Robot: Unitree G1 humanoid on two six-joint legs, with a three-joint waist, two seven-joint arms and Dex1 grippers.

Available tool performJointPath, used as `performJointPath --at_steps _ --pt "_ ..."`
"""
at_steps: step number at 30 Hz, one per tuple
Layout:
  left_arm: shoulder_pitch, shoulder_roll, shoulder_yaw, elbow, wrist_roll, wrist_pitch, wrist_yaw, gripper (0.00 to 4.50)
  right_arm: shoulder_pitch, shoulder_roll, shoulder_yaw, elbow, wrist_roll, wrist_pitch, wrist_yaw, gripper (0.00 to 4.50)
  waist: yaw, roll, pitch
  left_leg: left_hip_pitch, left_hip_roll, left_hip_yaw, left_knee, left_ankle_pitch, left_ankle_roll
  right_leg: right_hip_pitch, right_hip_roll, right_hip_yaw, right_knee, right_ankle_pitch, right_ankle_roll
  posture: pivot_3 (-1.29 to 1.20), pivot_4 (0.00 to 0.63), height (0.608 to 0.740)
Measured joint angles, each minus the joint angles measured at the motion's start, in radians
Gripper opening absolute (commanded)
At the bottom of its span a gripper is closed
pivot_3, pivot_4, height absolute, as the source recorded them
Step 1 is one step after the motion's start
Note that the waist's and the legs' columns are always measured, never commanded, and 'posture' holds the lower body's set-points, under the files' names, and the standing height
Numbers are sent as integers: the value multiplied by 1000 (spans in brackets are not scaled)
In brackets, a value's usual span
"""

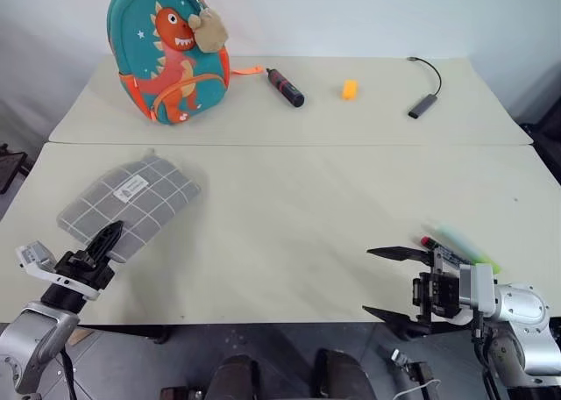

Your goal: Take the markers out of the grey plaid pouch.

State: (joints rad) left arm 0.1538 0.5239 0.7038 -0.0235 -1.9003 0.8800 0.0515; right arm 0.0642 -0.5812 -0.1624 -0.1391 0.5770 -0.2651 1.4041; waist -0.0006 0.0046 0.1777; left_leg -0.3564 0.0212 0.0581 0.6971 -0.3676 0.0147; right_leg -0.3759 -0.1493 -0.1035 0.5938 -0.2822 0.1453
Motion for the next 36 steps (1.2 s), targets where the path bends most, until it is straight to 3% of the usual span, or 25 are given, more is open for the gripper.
performJointPath --at_steps 4,7,10,11,13,17,21,26,31,36 --pt "19 -15 37 -22 107 -105 -9 2613 -5 2 3 40 -1 -10 -1 4500 -1 0 0 0 -3 2 -1 0 0 0 1 -1 0 -1 -1 0 150 740" --pt "69 33 44 23 256 -138 -93 3517 -6 3 2 41 7 9 -18 4500 -4 0 0 2 -4 5 -2 0 -1 -1 2 0 0 -1 -2 0 150 740" --pt "154 162 -13 61 581 -286 -323 4393 -3 2 0 30 26 35 -29 4500 -4 -1 -1 2 -3 8 -3 -1 -2 -3 3 -1 -1 -3 -4 0 150 740" --pt "177 218 -22 106 723 -381 -432 4393 -2 1 0 23 29 43 -31 4500 -3 -1 -1 2 -2 10 -4 -1 -3 -5 3 0 -2 -3 -5 0 150 740" --pt "181 270 -15 179 858 -502 -571 4393 3 -5 0 23 30 55 -33 4500 -1 -1 -1 2 -2 11 -5 -2 -3 -7 2 0 -1 -3 -5 0 150 740" --pt "185 349 -9 280 1056 -699 -812 4393 -5 -34 -7 27 30 73 -35 4500 1 -2 -1 -1 -1 12 -5 -3 -3 -12 1 -1 0 -3 -5 0 150 740" --pt "162 403 -18 194 1164 -827 -1003 4393 -35 -71 -25 51 31 94 -33 4500 0 -3 -1 -4 4 15 -5 -4 -2 -15 0 -1 4 -3 -5 0 150 740" --pt "44 392 -197 -99 1175 -775 -1060 4393 -65 -165 -31 69 41 195 6 4500 1 0 0 -4 6 18 -5 -5 0 -15 1 -1 4 -2 -4 0 150 740" --pt "6 355 -356 -47 1353 -875 -1119 4393 -82 -158 -28 69 33 193 16 4500 -20 1 1 -2 8 34 -7 -6 -3 -18 8 -1 3 -3 -4 0 150 740" --pt "-8 284 -380 -41 1399 -913 -1099 4393 -89 -154 -30 69 6 183 -17 4500 -22 0 1 -2 8 34 -6 -6 -3 -18 7 0 3 -3 -4 0 150 740"
